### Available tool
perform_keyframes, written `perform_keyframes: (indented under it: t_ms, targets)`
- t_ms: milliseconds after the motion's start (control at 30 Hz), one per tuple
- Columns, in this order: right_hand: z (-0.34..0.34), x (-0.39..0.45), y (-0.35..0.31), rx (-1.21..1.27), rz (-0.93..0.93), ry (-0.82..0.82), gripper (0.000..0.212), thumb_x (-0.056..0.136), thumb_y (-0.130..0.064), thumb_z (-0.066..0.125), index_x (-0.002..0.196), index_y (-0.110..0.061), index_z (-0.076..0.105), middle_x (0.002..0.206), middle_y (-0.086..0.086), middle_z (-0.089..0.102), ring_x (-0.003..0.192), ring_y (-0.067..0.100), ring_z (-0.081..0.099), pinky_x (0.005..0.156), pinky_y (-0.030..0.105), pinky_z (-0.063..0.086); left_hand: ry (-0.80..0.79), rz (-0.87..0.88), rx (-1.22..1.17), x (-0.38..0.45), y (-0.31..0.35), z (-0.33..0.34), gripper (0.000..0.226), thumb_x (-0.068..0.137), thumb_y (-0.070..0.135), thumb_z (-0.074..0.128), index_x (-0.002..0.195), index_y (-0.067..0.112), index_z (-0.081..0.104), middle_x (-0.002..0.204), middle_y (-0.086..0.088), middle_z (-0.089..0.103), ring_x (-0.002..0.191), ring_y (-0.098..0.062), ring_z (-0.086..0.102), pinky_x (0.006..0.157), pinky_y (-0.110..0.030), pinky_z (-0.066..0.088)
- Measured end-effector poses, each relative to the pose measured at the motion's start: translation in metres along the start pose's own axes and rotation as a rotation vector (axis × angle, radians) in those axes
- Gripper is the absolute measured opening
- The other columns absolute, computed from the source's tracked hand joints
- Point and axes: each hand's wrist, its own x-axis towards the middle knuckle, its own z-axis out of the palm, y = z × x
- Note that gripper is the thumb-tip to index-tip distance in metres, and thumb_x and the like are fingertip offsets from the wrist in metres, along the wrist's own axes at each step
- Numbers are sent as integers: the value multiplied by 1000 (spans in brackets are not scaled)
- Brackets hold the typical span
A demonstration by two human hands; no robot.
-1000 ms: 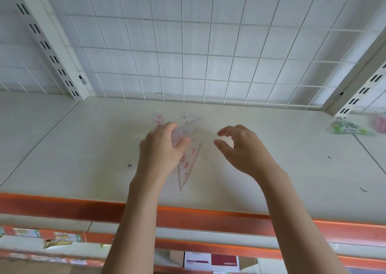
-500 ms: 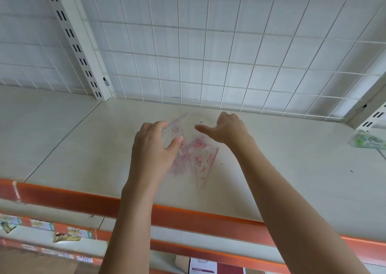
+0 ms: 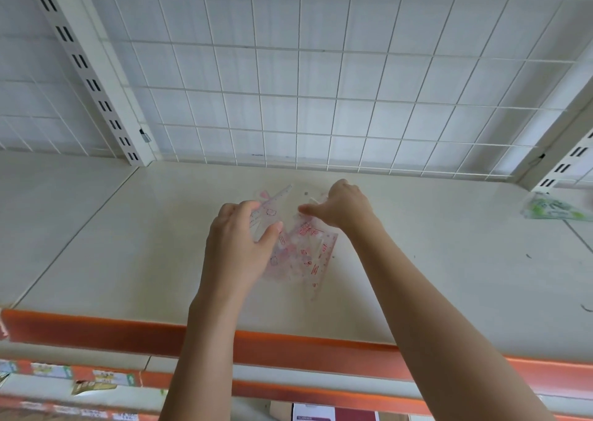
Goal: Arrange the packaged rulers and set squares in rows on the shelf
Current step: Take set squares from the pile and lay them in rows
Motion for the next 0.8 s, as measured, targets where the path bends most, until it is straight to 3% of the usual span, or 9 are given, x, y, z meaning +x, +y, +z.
perform_keyframes:
  t_ms: [100, 300, 433, 567, 700, 800]
  targets:
    - [4, 3, -4, -81, -14, -9, 93, 68, -73, 61, 125, -1, 45, 127, 12, 46, 121, 27, 42, 94, 36, 41, -15, 2, -6, -2, -1, 4, 44, 83, 33, 67, 123, 17, 57, 115, -2, 55, 108, -20, 54, 88, -24, 39]
    - [3, 3, -13, -119, 48, -85, 106, 61, -75, 66, 132, 0, 40, 134, 12, 39, 127, 29, 38, 98, 40, 40, -20, 9, -11, -5, -5, 5, 44, 82, 30, 68, 123, 17, 57, 114, -3, 56, 108, -21, 54, 89, -25, 39]
    - [0, -1, -20, -74, 21, -85, 91, 68, -63, 71, 126, 1, 43, 127, 11, 46, 122, 29, 43, 97, 36, 41, 1, 19, -18, -7, -7, 3, 45, 82, 32, 69, 122, 17, 57, 113, -2, 56, 106, -19, 54, 85, -21, 37]
    - [-3, -8, -19, 260, 71, 21, 74, 75, -26, 78, 127, -1, 31, 116, 12, 54, 97, 27, 53, 78, 33, 46, 22, 12, -36, -8, -6, 1, 45, 82, 33, 68, 121, 15, 57, 113, -2, 55, 105, -19, 54, 84, -19, 36]
    - [-10, -15, -6, 603, 89, 125, 69, 77, -11, 74, 133, -6, 34, 104, 11, 59, 85, 26, 58, 81, 37, 51, 42, -33, -89, -10, 1, 2, 54, 81, 38, 69, 126, 12, 54, 119, -2, 54, 110, -16, 52, 87, -17, 33]
    - [-20, -23, 12, 900, 36, 161, 33, 75, -4, 73, 103, -7, 56, 76, 6, 62, 67, 20, 59, 71, 32, 54, 39, -66, -130, -14, 12, 6, 60, 80, 43, 67, 131, 14, 51, 116, -1, 53, 107, -16, 53, 87, -20, 36]
